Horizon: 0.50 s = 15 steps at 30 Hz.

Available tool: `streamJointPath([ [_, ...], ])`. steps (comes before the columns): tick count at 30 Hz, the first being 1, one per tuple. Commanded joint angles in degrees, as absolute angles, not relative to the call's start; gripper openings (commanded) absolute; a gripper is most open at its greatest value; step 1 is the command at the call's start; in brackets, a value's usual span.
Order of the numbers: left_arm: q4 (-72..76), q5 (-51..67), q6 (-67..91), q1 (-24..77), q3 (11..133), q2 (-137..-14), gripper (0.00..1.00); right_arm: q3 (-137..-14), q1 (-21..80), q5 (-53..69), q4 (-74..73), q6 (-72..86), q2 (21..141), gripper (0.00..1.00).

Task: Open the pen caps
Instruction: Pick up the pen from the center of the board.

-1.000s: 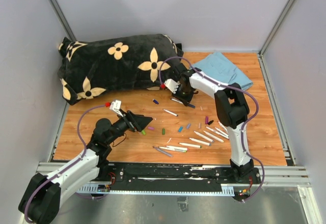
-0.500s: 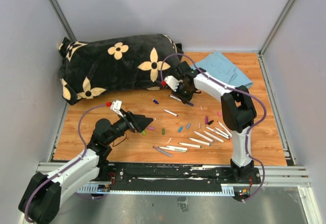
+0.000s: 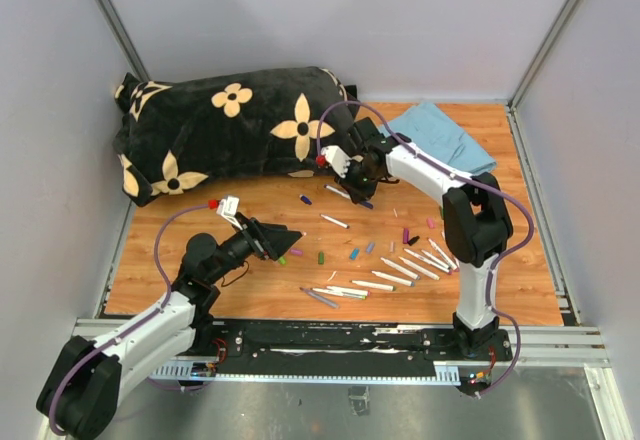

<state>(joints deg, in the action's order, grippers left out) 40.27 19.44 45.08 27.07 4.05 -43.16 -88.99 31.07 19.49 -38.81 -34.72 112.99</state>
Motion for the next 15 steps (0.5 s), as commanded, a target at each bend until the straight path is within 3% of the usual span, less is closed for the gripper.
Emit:
streamJointPath([
  [1,43.34,20.67,45.31,26.81,3.34,-43.78,0.91,-87.91,29.98,23.55,-39.53,-35.64,110.64,0.01],
  [15,47.28,21.63,46.12,26.97,2.99,-44.72,0.91,-87.68,28.01,33.89,-39.46,-33.13,106.87,0.01],
])
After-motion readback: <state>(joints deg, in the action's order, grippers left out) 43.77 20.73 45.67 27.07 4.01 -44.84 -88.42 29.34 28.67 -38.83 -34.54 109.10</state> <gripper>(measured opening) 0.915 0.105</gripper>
